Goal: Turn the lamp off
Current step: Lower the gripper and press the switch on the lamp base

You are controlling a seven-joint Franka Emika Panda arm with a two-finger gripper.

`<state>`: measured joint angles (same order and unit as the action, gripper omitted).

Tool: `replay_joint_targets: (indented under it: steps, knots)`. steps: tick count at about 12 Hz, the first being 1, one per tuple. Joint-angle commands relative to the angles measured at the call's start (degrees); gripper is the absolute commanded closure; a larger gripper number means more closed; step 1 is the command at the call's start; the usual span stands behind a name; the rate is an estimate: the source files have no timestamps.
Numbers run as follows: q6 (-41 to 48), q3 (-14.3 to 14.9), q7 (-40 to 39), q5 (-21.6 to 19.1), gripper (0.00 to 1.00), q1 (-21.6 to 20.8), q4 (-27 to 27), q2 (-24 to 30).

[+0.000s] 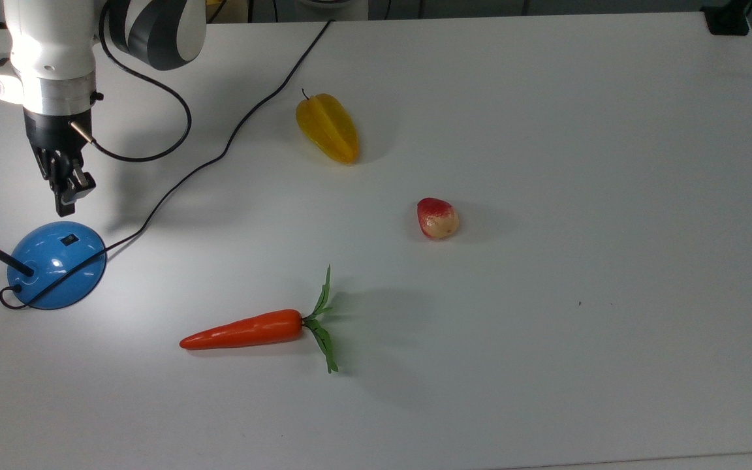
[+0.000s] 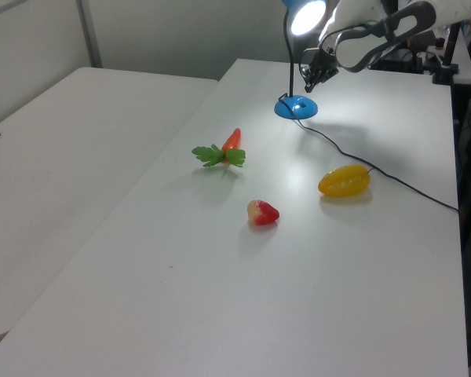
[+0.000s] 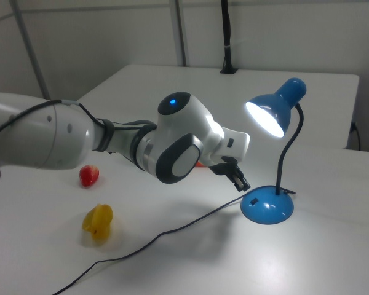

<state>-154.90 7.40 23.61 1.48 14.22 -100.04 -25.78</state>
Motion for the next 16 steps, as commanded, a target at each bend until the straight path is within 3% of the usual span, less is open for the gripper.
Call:
replay_joint_targets:
  steps: [1,6,16]
  knots:
    - [-0.8,-0.3,1.4,1.4,1.00,0.7,3.9,-4.1]
    - [-0.9,-0.2,1.3,1.5,1.00,0.8,6.1,-6.5]
    - [-0.9,-0.3,1.1,5.7,1.00,0.2,2.4,-7.1]
